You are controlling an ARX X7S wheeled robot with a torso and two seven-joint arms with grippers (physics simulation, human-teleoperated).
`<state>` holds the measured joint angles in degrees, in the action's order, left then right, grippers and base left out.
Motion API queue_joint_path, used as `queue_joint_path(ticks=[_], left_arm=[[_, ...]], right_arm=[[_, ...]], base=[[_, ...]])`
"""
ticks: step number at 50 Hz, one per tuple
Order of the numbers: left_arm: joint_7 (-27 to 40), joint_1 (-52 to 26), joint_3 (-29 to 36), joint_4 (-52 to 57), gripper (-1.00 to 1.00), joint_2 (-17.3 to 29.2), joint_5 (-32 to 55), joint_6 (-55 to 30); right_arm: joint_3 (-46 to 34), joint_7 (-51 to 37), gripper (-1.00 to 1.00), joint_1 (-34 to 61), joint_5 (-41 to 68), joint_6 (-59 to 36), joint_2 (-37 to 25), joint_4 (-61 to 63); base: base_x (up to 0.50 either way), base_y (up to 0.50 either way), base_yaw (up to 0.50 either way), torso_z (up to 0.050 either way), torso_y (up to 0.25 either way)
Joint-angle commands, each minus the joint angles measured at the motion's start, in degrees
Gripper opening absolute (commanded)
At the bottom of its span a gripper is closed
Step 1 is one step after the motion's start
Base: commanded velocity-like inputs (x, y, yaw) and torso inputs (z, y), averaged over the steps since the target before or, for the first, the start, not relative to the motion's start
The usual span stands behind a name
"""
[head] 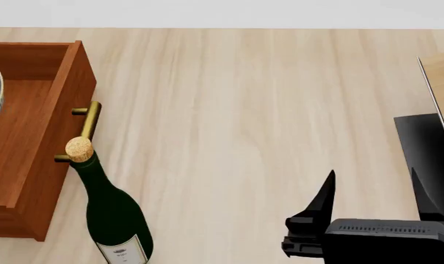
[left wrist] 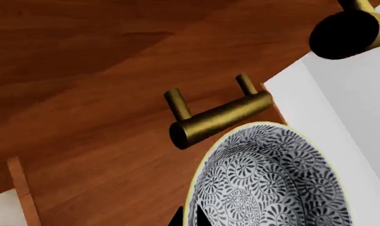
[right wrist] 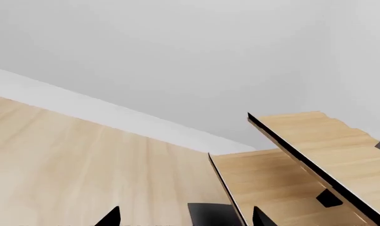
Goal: Put the bowl in the bottom drawer of the cabinet.
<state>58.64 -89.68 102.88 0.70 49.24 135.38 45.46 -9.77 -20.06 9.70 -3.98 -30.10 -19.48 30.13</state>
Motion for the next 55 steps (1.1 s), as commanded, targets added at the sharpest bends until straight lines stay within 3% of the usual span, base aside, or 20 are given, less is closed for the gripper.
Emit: queue_joint_path(ticks=[1, 22, 55], left_arm=[[1.0, 1.3, -1.9, -4.0, -1.0, -1.3, 1.5, 1.6], [0.0, 6.4, -3.8, -18.4, -1.0, -7.0, 8.8, -2.2], [-1.6, 11.3, -3.7, -23.6, -1.0, -12.5, 10.5, -6.7]], right_arm=[[0.0, -0.2, 1.0, -0.5, 0.2, 0.2, -0.1, 0.1], [-0.2, -0.2, 1.0, -0.9, 0.4, -1.3, -0.6, 1.9], [-0.3, -0.6, 1.0, -2.4, 0.8, -2.1, -1.0, 3.7]], base=[[0.0, 0.0, 0.0, 0.0, 0.0], [0.0, 0.0, 0.0, 0.0, 0.0], [0.0, 0.0, 0.0, 0.0, -0.002]])
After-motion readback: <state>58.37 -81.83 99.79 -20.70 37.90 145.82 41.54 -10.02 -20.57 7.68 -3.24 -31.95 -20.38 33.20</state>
